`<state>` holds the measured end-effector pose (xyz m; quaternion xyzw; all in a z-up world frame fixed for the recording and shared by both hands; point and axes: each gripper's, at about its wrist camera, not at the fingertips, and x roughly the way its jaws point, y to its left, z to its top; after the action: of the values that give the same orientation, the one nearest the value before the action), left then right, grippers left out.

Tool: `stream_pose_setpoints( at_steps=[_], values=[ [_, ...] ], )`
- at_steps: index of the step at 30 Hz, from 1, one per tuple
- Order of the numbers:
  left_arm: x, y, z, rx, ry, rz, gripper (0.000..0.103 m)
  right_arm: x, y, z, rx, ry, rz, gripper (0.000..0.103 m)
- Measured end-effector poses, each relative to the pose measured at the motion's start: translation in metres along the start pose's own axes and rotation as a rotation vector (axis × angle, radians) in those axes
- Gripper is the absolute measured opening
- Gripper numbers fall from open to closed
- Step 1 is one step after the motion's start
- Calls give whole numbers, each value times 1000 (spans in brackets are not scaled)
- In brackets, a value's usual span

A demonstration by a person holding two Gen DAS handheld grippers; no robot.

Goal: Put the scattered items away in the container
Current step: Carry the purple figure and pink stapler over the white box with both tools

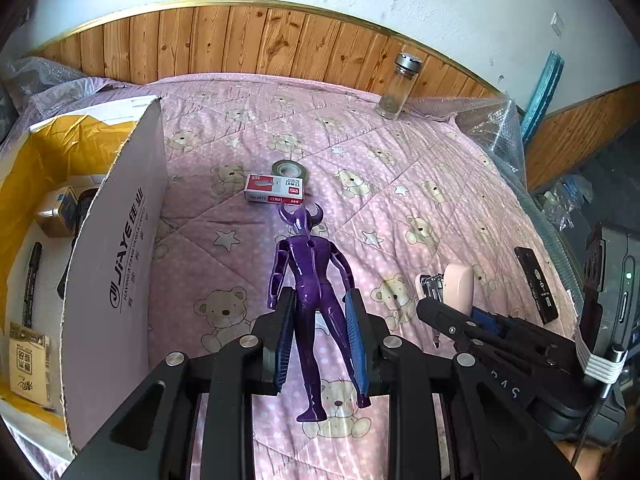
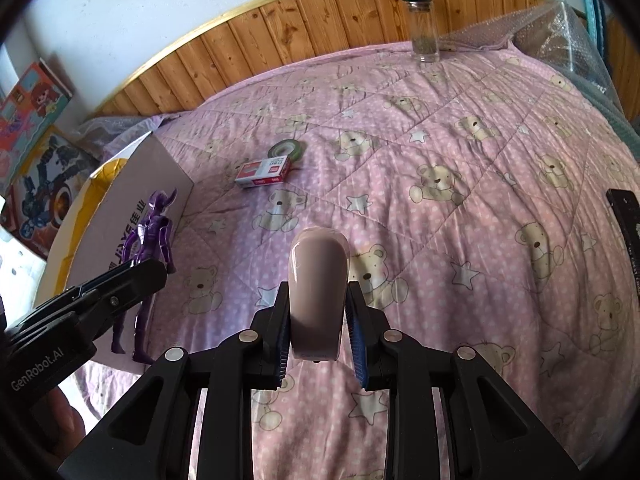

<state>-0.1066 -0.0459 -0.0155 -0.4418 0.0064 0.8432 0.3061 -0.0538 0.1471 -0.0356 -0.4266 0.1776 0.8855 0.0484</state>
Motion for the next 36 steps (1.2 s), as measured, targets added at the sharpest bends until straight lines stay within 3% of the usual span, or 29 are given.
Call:
stream_pose_setpoints(
  at_steps=[26,36],
  values=[
    [-90,11,-19,23,-113,11,26,-59,99,-34,-175,-50,93,27],
    [-117,34,-23,43,-164,124,26,-70,137,-35,-240,-61,135,27]
  ],
)
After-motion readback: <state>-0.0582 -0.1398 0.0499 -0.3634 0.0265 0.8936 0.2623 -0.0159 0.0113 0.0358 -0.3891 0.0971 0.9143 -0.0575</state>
